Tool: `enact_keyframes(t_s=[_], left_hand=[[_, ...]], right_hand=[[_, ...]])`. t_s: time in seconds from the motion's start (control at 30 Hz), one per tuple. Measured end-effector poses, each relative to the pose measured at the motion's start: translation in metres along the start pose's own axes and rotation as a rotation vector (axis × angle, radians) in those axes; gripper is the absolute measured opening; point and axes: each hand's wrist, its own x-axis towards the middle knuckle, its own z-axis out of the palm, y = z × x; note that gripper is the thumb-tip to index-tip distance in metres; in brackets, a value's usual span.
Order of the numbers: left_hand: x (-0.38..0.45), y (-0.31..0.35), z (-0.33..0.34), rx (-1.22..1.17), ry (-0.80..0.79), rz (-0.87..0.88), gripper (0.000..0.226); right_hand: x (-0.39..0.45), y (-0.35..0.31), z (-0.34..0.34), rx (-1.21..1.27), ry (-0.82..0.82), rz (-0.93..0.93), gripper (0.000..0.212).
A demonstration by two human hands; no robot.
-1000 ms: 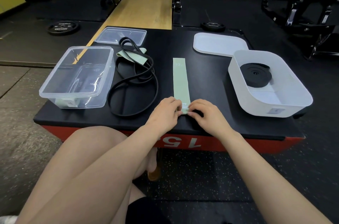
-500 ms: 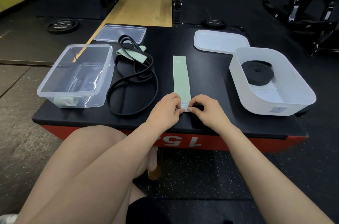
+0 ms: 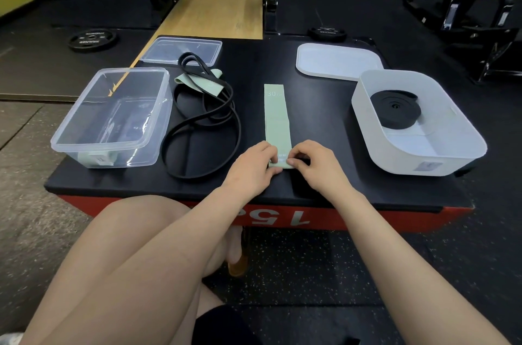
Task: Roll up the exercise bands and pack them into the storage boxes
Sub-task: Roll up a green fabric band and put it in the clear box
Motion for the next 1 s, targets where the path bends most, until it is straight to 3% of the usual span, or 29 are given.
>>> enact_keyframes(t_s=[0.17,0.3,0.6,1.0], left_hand=[[0.001,0.001,0.001,-0.069,0.032,-0.034,0.014],[0.0,0.003,-0.001,-0.093,0.032,-0.057,0.014],[-0.014,0.012,-0.002,-0.095,-0.051,-0.066,0.016],[-0.014,0.01,-0.003,-0.031,-0.021,-0.002,0.019]], right_hand=[[-0.009,0.011,0.003,-0.087,-0.007,-0.094,0.018],[-0.008,0.01,0.003,-0.071,0.006,-0.109,0.009],[-0.012,0.006,-0.012,-0.125,-0.165,-0.168,0.008],[-0.014,0.002,-0.008,0.11,-0.099,0.029,0.007]])
